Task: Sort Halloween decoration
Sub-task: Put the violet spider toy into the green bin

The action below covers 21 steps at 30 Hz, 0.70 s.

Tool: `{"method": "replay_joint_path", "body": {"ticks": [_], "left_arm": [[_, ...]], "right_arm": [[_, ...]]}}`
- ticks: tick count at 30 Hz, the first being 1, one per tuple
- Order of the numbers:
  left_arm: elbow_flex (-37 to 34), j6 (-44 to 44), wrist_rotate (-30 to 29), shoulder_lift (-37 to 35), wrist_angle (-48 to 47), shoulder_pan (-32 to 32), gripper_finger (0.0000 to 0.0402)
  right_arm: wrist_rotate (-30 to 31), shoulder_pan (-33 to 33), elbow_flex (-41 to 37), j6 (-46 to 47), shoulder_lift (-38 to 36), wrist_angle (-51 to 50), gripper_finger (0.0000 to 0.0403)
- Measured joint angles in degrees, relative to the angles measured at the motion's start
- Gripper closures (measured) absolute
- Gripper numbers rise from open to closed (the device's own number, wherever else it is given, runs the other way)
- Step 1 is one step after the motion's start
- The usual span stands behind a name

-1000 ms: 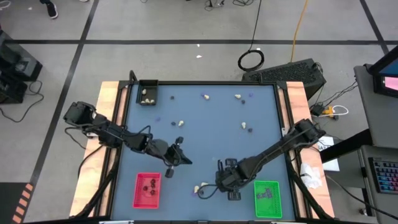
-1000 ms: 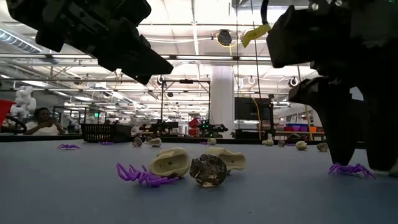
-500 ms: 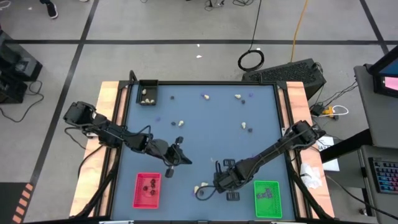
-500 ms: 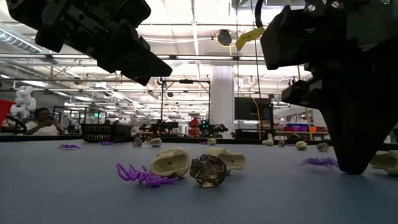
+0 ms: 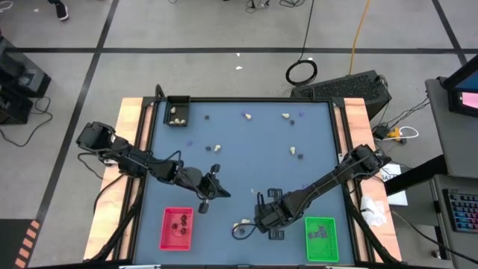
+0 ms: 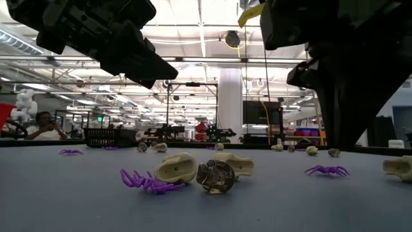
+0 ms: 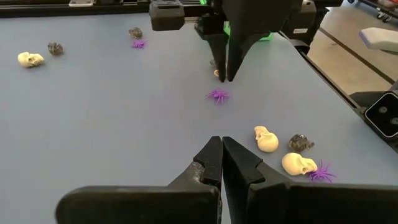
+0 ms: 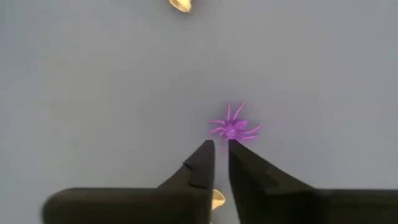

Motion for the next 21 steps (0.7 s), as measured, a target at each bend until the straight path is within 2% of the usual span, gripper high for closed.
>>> {"method": "replay_joint_path", "body": {"ticks": [8,12,16,21], "left_arm": [[0.00,0.00,0.00,0.00,-0.07,0.00,0.0395],[0.00,-0.02,0.00,0.00,-0.14,0.00,0.0395],[0.00,-0.02,-0.01,0.00,-0.26,0.00,0.0395],[0.00,-0.02,0.00,0.00,-0.27,0.00,0.0395]], "right_arm": [[-0.23,-1.83,0.00,-1.78,2.41,1.36,0.0234],[-0.33,-3.03,0.08,-3.65,3.98,1.55,0.0199],[-2.19,-3.53,0.17,-5.12,4.70,1.71,0.0211],[-3.14,-3.78,0.17,-5.49,4.74,1.52,0.0279]]}}
